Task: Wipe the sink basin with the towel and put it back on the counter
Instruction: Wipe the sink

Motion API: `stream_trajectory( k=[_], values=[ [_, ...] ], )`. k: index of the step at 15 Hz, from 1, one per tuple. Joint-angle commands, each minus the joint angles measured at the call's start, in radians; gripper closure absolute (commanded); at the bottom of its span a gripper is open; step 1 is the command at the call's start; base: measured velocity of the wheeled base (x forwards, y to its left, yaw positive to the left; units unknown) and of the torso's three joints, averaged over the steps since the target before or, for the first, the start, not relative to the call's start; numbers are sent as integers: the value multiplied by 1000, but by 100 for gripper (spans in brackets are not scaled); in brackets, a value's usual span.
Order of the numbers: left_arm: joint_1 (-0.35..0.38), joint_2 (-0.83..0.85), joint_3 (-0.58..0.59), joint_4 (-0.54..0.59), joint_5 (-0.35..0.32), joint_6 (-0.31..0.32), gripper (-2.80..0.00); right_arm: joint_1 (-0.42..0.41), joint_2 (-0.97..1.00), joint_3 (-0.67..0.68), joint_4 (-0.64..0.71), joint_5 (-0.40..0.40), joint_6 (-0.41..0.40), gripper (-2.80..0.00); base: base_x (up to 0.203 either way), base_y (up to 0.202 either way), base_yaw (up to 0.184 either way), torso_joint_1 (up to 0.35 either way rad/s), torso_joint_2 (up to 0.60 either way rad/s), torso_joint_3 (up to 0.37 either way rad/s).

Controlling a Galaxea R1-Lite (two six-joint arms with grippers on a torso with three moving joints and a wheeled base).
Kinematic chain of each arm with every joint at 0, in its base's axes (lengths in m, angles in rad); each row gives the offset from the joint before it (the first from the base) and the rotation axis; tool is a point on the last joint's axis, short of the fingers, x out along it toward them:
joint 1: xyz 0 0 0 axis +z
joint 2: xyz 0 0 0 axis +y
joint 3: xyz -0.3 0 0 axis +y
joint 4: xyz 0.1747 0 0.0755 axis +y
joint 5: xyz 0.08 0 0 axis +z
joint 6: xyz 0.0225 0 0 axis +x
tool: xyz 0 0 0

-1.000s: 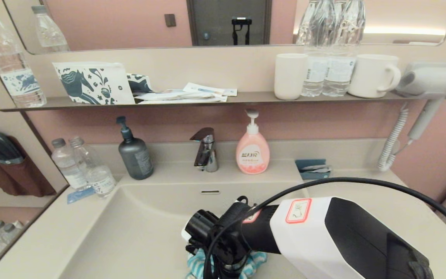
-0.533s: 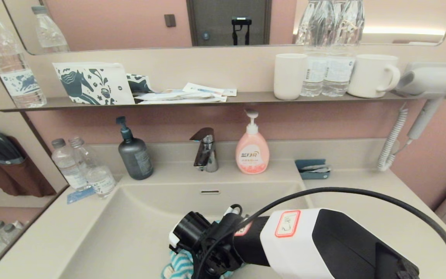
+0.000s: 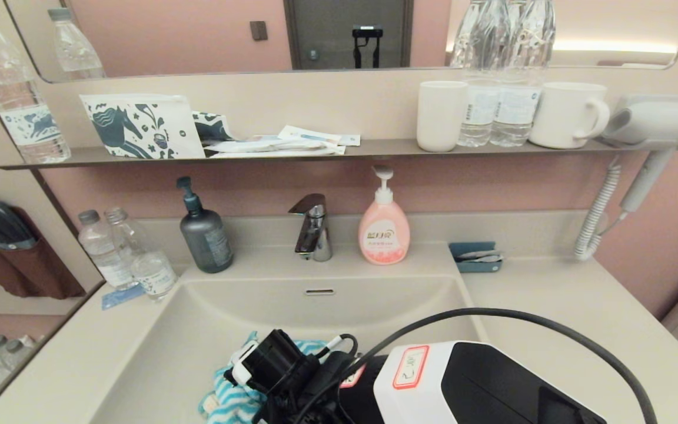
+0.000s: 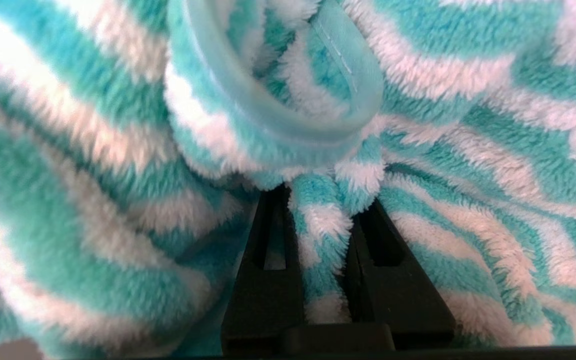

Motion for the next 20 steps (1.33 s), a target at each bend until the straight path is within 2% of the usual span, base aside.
stream_trajectory(
  k=[1,4,6,13,17,20],
  values=[
    [0,1,0,0,1,0,0,-3,23,-10,-45,-7,-4,0,0,0,0,0,0,0],
    [0,1,0,0,1,1,0,-33,29,-13,-99,-22,-37,0,0,0,0,0,0,0],
    [0,1,0,0,1,0,0,-67,36,-13,-137,-72,-76,0,0,0,0,0,0,0],
    [0,1,0,0,1,0,0,-152,32,-14,-144,-131,-100,0,0,0,0,0,0,0],
    [0,1,0,0,1,0,0,-199,20,-13,-122,-183,-100,0,0,0,0,0,0,0],
    [0,1,0,0,1,0,0,-214,-9,-6,-6,-200,-100,0,0,0,0,0,0,0]
  ],
)
